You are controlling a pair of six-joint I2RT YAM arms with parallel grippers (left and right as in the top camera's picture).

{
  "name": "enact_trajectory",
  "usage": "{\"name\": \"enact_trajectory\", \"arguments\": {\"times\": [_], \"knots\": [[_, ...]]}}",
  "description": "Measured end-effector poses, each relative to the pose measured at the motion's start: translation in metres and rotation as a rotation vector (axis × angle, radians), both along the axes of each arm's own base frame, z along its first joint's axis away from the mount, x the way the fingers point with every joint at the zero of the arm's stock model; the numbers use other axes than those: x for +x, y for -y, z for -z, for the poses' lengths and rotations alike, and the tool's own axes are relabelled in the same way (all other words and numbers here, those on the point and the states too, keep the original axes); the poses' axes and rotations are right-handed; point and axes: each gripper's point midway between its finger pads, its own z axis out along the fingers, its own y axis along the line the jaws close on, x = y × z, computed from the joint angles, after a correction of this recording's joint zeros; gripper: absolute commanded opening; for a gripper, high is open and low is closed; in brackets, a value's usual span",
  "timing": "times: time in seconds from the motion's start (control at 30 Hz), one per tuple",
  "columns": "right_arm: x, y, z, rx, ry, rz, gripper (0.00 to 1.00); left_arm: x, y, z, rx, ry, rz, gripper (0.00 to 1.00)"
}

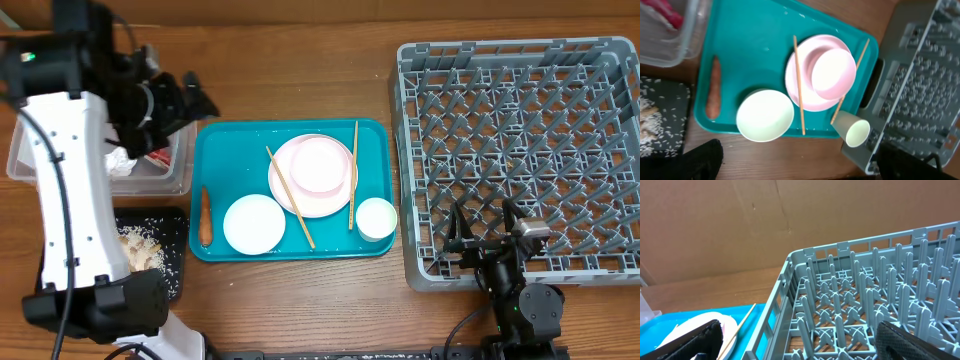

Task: Sort waste into correct bins and load items into the dishwasher

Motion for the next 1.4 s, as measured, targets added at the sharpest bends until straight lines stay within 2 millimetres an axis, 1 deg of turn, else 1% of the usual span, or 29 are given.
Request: {"name": "enact_trajectory", "arguments": {"times": [0.3, 0.47, 0.63, 0.77, 0.93, 1.0, 1.07, 1.13, 1.23, 1.33, 1.37, 1.4], "knots": [[0.000, 0.000, 0.000, 0.000, 0.000, 0.000, 1.00, -0.006, 0.045, 0.002, 0.003, -0.002, 0.138, 1.00], [0.000, 0.000, 0.000, 0.000, 0.000, 0.000, 1.00, -0.018, 0.081, 0.009, 0.006, -0.031, 0.249, 1.00], [0.000, 0.000, 0.000, 0.000, 0.000, 0.000, 1.00, -0.041, 0.126, 0.020, 0.012, -0.071, 0.393, 1.00], [0.000, 0.000, 0.000, 0.000, 0.000, 0.000, 1.00, -0.062, 0.157, 0.028, 0.023, -0.103, 0.499, 1.00], [0.000, 0.000, 0.000, 0.000, 0.000, 0.000, 1.00, -0.083, 0.184, 0.033, 0.030, -0.128, 0.586, 1.00], [0.000, 0.000, 0.000, 0.000, 0.000, 0.000, 1.00, -0.089, 0.190, 0.033, 0.030, -0.133, 0.598, 1.00], [0.000, -0.001, 0.000, 0.001, 0.001, -0.003, 1.00, -0.092, 0.194, 0.033, 0.030, -0.137, 0.600, 1.00], [0.000, -0.001, -0.004, 0.018, 0.013, -0.004, 1.00, -0.091, 0.193, 0.032, 0.030, -0.137, 0.592, 1.00], [0.000, -0.001, -0.013, 0.108, 0.036, -0.007, 1.00, -0.086, 0.182, 0.027, 0.024, -0.120, 0.554, 1.00], [-0.001, -0.007, -0.012, 0.187, 0.016, -0.040, 1.00, -0.076, 0.154, 0.012, 0.016, -0.071, 0.467, 1.00], [-0.002, -0.010, -0.012, 0.200, 0.011, -0.056, 1.00, -0.072, 0.139, 0.004, 0.011, -0.043, 0.417, 1.00], [-0.003, -0.013, -0.013, 0.216, -0.002, -0.077, 1.00, -0.068, 0.120, -0.006, 0.006, -0.009, 0.354, 1.00]]}}
